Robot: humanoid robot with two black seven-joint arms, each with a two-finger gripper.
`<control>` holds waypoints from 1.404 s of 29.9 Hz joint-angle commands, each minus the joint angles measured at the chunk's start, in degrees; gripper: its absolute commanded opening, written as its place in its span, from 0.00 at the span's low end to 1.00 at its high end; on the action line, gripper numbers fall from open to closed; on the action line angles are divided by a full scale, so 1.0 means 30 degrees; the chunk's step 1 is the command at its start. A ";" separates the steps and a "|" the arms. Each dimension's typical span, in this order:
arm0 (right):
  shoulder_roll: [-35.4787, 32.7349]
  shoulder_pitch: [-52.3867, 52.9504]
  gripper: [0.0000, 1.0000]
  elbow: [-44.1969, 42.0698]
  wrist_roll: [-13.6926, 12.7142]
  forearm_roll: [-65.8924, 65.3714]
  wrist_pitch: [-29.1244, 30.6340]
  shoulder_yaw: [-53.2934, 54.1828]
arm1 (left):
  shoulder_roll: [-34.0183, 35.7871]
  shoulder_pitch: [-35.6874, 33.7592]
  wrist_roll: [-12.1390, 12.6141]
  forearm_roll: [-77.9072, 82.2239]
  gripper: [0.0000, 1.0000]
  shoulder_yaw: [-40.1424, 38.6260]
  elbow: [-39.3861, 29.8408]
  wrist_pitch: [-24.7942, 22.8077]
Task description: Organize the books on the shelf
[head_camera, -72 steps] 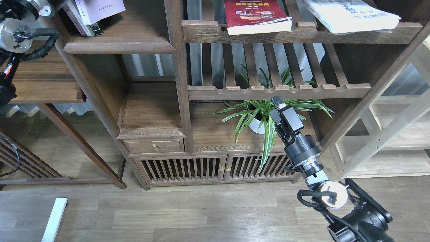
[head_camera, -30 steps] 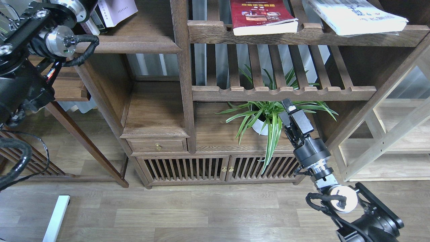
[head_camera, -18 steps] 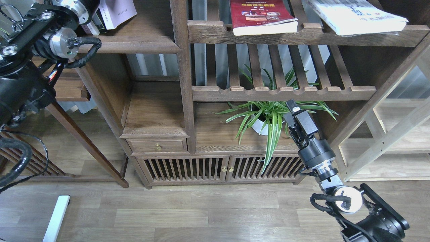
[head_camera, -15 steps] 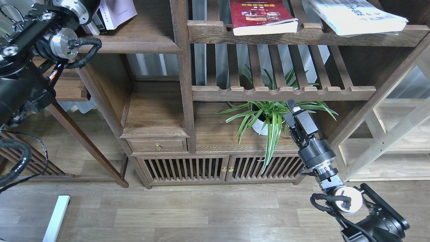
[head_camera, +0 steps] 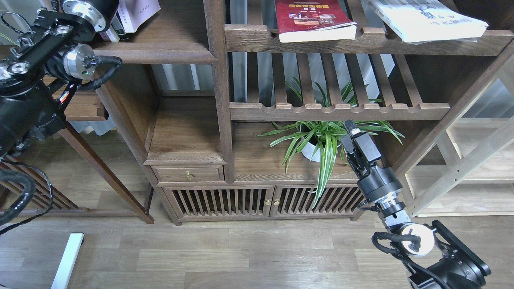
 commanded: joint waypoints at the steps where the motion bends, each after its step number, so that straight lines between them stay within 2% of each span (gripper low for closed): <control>1: -0.0001 -0.0028 0.96 0.0037 0.0002 0.0001 0.0000 0.0000 | 0.0012 0.0117 -0.0929 -0.0031 0.06 0.0481 0.0192 -0.0126; 5: -0.0117 -0.0028 0.96 0.0095 0.0002 0.0001 0.0000 0.0000 | -0.0018 0.0117 -0.1369 -0.0030 0.06 0.0746 0.0776 -0.0859; 16: -0.0089 -0.0058 0.96 0.0125 0.0002 0.0001 0.0000 0.0000 | -0.0018 0.0322 -0.1809 -0.0001 0.06 0.0834 0.1511 -0.1533; 22: -0.0118 -0.0175 0.96 0.0125 0.0002 0.0001 0.0000 0.0000 | -0.0047 0.0293 -0.1809 -0.0001 0.10 0.1449 0.1628 -0.1563; 27: -0.0118 -0.0263 0.96 0.0125 0.0031 0.0001 0.0000 0.0029 | -0.0047 0.0322 -0.1955 -0.0001 0.19 0.1479 0.1657 -0.1534; 32: -0.0118 -0.0292 0.96 0.0125 0.0031 0.0001 0.0000 0.0029 | -0.0047 0.0293 -0.2043 -0.0030 0.20 0.1421 0.1803 -0.1563; 36: -0.0118 -0.0292 0.96 0.0125 0.0031 0.0001 0.0000 0.0029 | -0.0544 0.0293 -0.2891 -0.0031 0.16 0.1449 0.2768 -0.2205; 42: -0.0147 -0.0292 0.95 0.0125 0.0031 0.0001 0.0000 0.0029 | -0.1306 0.0293 -0.3420 -0.0031 0.16 0.1216 0.3795 -0.2266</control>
